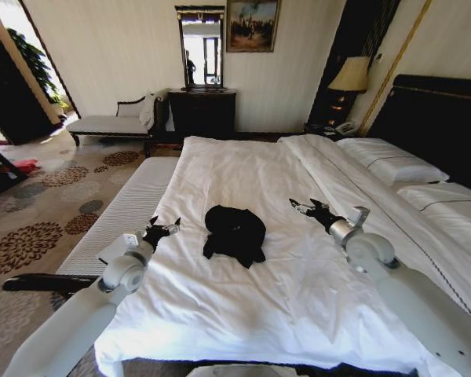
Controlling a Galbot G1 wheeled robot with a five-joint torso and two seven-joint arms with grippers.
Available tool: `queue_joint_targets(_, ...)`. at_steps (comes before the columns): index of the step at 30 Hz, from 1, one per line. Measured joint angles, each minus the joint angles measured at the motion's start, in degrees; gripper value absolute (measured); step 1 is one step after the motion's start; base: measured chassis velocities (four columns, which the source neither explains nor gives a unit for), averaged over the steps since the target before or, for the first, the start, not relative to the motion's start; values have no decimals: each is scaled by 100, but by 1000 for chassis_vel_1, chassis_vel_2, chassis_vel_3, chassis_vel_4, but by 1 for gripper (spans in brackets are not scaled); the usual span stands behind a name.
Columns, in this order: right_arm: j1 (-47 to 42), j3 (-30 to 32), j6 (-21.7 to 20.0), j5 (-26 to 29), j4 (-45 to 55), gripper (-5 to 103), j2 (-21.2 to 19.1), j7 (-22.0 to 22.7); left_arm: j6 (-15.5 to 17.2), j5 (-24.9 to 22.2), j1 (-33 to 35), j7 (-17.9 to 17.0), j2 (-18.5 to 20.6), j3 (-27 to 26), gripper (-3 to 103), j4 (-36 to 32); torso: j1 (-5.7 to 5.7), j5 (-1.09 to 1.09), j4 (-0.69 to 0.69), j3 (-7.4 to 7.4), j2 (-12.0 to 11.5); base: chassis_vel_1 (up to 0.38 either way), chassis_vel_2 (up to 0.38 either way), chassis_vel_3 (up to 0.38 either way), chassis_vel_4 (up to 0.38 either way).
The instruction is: Fold the clothes on the bed.
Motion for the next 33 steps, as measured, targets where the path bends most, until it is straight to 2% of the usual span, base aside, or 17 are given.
queue_joint_targets(2,-1,-4,0,-31,-18,100,25,4,6,-153,-381,197,-148,330,98,513,0,-2,0,0,-1,0,0,0,0)
queue_joint_targets(4,-31,22,1,-52,-20,100,45,6,6,-254,-534,274,-236,445,96,677,0,-1,2,1,0,0,0,0,0)
queue_joint_targets(7,-185,176,8,-122,6,100,72,5,8,-543,-988,484,-611,743,91,1116,0,-1,-1,0,0,0,0,0,0)
queue_joint_targets(8,-185,176,8,-122,6,100,72,5,8,-543,-988,484,-611,743,91,1116,0,-1,-1,0,0,0,0,0,0)
queue_joint_targets(11,-407,422,26,-183,36,100,95,-18,-41,-618,-1413,659,-959,1112,85,1502,-1,1,-2,0,0,0,0,0,0)
queue_joint_targets(19,-642,629,45,-295,41,100,168,-67,-44,-744,-1722,625,-1278,1438,83,1869,-1,0,2,0,0,0,0,0,0)
queue_joint_targets(21,-671,656,48,-321,40,100,186,-75,-41,-800,-1873,591,-1393,1540,71,2002,-2,0,1,0,0,0,0,0,0)
queue_joint_targets(33,-784,781,50,-332,111,100,167,-74,-6,-897,-2363,568,-1682,1734,64,2701,-1,-1,1,0,1,0,0,0,0)
